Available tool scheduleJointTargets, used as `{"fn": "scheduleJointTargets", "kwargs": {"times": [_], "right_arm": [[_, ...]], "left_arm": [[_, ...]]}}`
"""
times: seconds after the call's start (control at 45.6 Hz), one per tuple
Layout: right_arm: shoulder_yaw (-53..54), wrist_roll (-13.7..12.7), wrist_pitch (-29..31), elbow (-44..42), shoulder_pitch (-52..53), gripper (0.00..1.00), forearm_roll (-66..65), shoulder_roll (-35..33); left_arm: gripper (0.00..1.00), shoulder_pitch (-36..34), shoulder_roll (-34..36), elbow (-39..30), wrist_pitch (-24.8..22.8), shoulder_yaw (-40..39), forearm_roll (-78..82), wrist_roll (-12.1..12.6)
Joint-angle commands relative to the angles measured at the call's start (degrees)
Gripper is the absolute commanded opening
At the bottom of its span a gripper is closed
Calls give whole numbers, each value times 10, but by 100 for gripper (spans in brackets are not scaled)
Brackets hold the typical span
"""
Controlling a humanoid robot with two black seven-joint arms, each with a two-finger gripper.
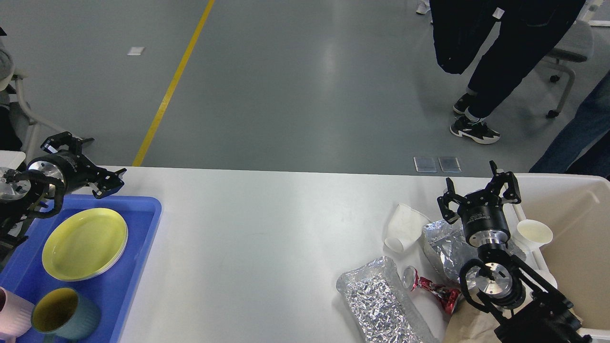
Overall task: Tidy desktop
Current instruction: 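Move the left gripper up to hover above the blue tray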
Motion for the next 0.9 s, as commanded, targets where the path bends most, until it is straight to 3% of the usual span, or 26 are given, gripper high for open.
{"fn": "scheduleJointTargets", "kwargs": {"times": [0.0,0.372,0.679,0.876], "right_arm": [[0,0,0,0,0,100,0,0],[0,0,0,1,0,100,0,1],[0,-1,0,2,0,100,0,1],[0,0,0,-1,0,100,0,1]], "left_arm": [[96,9,-9,0,0,-63,0,0],[96,43,2,0,0,-127,-1,4],[96,43,-8,-5,-2,-130,0,1],[96,37,-64,-8,-12,-118,2,-4]]}}
